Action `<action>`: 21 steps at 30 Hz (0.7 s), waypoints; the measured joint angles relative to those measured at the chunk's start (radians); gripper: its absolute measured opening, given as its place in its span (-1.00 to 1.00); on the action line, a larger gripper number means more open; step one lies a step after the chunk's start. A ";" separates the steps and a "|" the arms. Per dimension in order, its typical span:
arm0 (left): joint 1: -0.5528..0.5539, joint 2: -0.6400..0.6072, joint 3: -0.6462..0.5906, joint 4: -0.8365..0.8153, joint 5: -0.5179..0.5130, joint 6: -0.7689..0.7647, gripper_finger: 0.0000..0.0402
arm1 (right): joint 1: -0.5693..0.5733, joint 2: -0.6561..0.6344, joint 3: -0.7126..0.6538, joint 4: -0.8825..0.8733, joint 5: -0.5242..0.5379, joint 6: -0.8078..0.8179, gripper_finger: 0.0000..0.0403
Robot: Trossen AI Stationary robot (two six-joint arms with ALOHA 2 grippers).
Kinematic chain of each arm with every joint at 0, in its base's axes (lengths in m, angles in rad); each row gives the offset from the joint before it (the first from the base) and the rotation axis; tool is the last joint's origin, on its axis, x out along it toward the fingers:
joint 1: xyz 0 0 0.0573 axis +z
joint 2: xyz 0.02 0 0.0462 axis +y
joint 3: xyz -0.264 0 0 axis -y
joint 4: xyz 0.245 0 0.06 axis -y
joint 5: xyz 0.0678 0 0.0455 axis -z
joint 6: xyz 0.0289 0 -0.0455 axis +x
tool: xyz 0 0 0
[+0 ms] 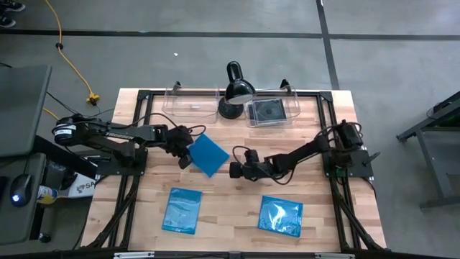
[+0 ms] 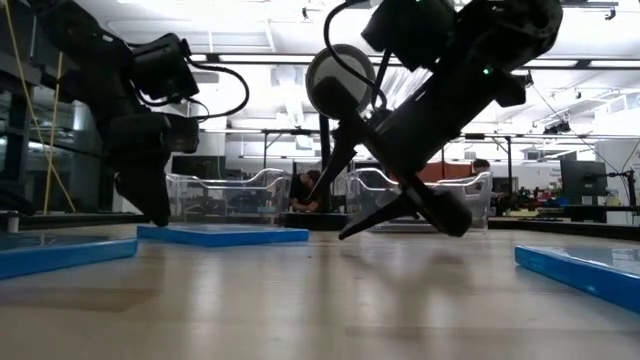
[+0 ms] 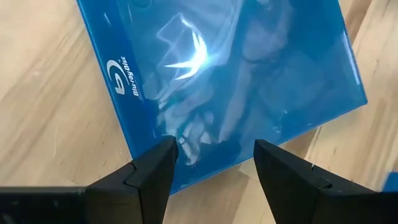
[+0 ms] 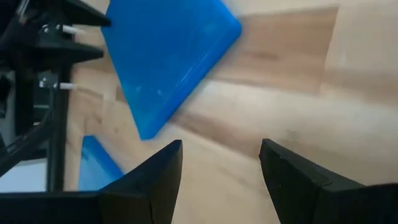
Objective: Pick & place jewel cases by type
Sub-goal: Put the top left blue CD case into the left transparent bin
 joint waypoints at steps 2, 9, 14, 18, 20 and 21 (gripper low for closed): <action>-0.011 0.001 -0.001 0.004 0.019 -0.002 0.08 | -0.017 0.000 0.000 -0.006 -0.004 -0.022 -0.01; -0.110 0.012 -0.004 0.087 0.097 -0.076 0.08 | -0.079 0.000 0.000 -0.007 -0.036 -0.077 -0.01; -0.196 0.037 -0.005 0.163 0.050 -0.162 0.08 | -0.103 0.000 0.000 -0.008 -0.091 -0.111 -0.01; -0.236 0.086 -0.001 0.221 0.041 -0.195 0.08 | -0.085 0.000 0.000 -0.037 -0.108 -0.113 -0.01; -0.252 0.112 -0.001 0.248 0.042 -0.209 0.08 | -0.060 0.000 0.000 -0.050 -0.100 -0.093 -0.01; -0.260 0.125 -0.001 0.266 0.043 -0.214 0.08 | -0.045 0.000 0.000 -0.054 -0.087 -0.082 -0.01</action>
